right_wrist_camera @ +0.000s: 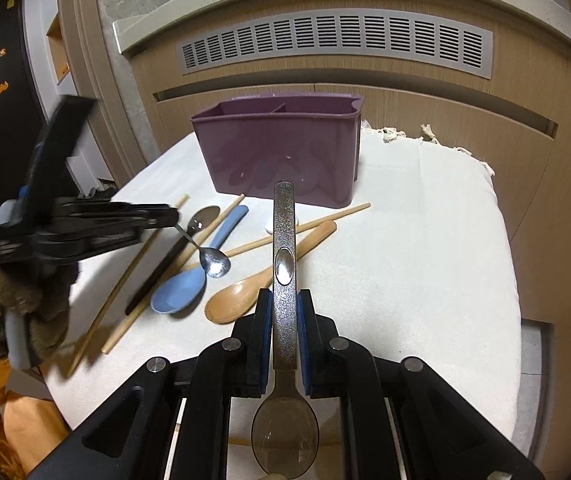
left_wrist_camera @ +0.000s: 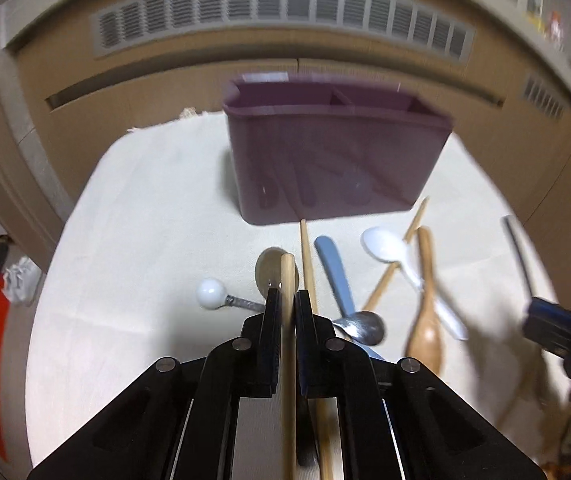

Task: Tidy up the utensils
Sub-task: 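Lift the chopstick and spoon up and carry both over the purple caddy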

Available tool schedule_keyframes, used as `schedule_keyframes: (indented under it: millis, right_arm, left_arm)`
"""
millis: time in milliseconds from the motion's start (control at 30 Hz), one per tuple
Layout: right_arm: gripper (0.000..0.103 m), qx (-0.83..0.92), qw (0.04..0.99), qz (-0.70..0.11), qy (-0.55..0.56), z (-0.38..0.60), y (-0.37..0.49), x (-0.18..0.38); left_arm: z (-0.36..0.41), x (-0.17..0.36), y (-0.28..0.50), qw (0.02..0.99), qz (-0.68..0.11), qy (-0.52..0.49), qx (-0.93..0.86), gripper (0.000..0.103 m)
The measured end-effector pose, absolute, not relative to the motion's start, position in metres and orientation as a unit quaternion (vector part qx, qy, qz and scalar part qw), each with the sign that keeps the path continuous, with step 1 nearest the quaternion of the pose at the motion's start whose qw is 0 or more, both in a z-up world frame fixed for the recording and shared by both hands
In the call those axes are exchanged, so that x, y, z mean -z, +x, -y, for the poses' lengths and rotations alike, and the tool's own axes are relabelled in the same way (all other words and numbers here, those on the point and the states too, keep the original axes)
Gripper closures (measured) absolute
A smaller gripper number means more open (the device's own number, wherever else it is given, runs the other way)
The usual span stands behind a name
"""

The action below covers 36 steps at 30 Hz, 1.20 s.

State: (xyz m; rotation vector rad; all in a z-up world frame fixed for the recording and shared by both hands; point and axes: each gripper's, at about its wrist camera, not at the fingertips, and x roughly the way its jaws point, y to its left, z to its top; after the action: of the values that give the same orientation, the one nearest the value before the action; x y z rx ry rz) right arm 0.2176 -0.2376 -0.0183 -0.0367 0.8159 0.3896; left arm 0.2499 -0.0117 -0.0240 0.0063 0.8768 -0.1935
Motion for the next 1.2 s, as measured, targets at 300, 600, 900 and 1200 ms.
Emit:
schedule_keyframes:
  millis: [300, 600, 900, 1200]
  right_arm:
    - [0.091, -0.209, 0.905, -0.371, 0.009, 0.242, 0.212, -0.014]
    - [0.091, -0.216, 0.932, -0.291, 0.023, 0.251, 0.237, -0.087]
    - [0.091, -0.222, 0.967, -0.123, 0.018, 0.237, 0.306, -0.180]
    - [0.091, -0.237, 0.955, -0.177, 0.032, 0.212, 0.397, -0.126]
  left_arm:
    - [-0.012, -0.045, 0.220, 0.932, -0.335, -0.062, 0.122, 0.096]
    - [-0.009, -0.133, 0.234, 0.962, -0.220, -0.067, 0.150, 0.096]
    - [-0.003, -0.209, 0.291, 0.986, -0.079, -0.060, 0.134, 0.096]
    - [-0.011, -0.169, 0.370, 0.984, -0.102, -0.083, 0.122, 0.096]
